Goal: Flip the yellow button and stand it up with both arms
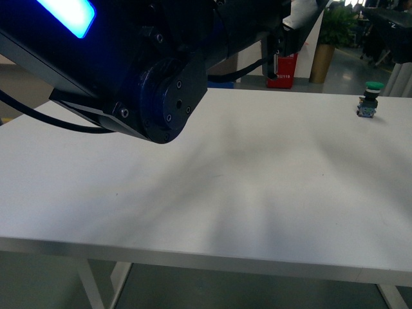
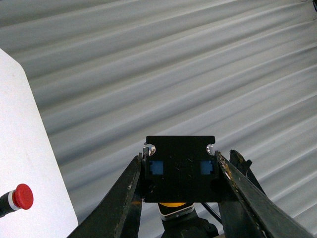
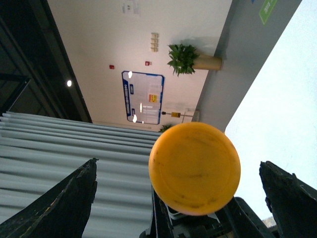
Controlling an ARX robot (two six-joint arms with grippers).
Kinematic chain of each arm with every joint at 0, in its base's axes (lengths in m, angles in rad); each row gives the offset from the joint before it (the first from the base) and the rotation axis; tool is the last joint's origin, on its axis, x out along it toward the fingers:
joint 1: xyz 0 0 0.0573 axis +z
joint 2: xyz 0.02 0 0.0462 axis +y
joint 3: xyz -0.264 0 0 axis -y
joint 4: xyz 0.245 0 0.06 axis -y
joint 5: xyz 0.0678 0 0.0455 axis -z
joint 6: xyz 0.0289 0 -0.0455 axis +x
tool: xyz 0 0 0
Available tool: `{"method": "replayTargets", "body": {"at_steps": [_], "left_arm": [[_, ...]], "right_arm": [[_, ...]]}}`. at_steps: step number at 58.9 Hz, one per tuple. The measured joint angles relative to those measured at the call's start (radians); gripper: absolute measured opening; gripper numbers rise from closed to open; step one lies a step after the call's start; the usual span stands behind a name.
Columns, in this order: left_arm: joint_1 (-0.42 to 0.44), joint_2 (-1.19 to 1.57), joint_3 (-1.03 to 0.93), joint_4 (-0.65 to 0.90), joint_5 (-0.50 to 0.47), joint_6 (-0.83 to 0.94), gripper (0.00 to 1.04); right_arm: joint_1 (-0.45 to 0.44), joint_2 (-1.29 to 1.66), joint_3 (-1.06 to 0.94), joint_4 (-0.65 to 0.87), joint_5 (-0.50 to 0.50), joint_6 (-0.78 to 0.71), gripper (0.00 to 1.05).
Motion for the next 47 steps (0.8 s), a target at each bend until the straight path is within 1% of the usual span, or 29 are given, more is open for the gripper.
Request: {"method": "replayTargets", "body": {"at_steps": [9,11,15,16,19,25,28,29,30,32,36,47], "left_arm": [[-0.002,0.0,0.0,0.0,0.0,0.0,0.36],[-0.003,0.0,0.0,-0.003,0.0,0.0,0.36],[-0.004,0.0,0.0,-0.003,0.0,0.0,0.36],[-0.005,0.0,0.0,-0.003,0.0,0.0,0.36],[-0.005,0.0,0.0,-0.003,-0.001,0.0,0.36],[-0.007,0.0,-0.002,-0.002,-0.002,0.0,0.36],[-0.008,0.0,-0.002,-0.002,-0.005,0.0,0.36],[-0.008,0.0,-0.002,-0.002,-0.005,0.0,0.36],[-0.008,-0.001,-0.002,-0.002,-0.008,0.0,0.36],[-0.009,-0.001,-0.002,-0.002,-0.009,-0.002,0.36],[-0.009,-0.001,-0.002,-0.001,-0.011,-0.008,0.36],[-0.009,-0.006,-0.008,-0.001,-0.017,0.001,0.36]], "right_arm": [[0.002,0.002,0.007,0.004,0.016,-0.009,0.98],[0.004,0.002,0.008,0.006,0.017,-0.01,0.96],[0.008,0.005,0.009,0.006,0.018,-0.013,0.81],[0.009,0.005,0.009,0.006,0.018,-0.013,0.79],[0.011,0.005,0.009,0.006,0.021,-0.014,0.69],[0.014,0.006,0.009,0.006,0.024,-0.016,0.53],[0.014,0.01,0.009,0.006,0.024,-0.017,0.42],[0.014,0.01,0.009,0.006,0.024,-0.017,0.41],[0.014,0.011,0.009,0.006,0.025,-0.017,0.36],[0.014,0.013,0.009,0.007,0.024,-0.014,0.31],[0.014,0.013,0.009,0.006,0.024,-0.013,0.29],[0.012,0.015,0.008,0.023,0.026,-0.013,0.29]]}}
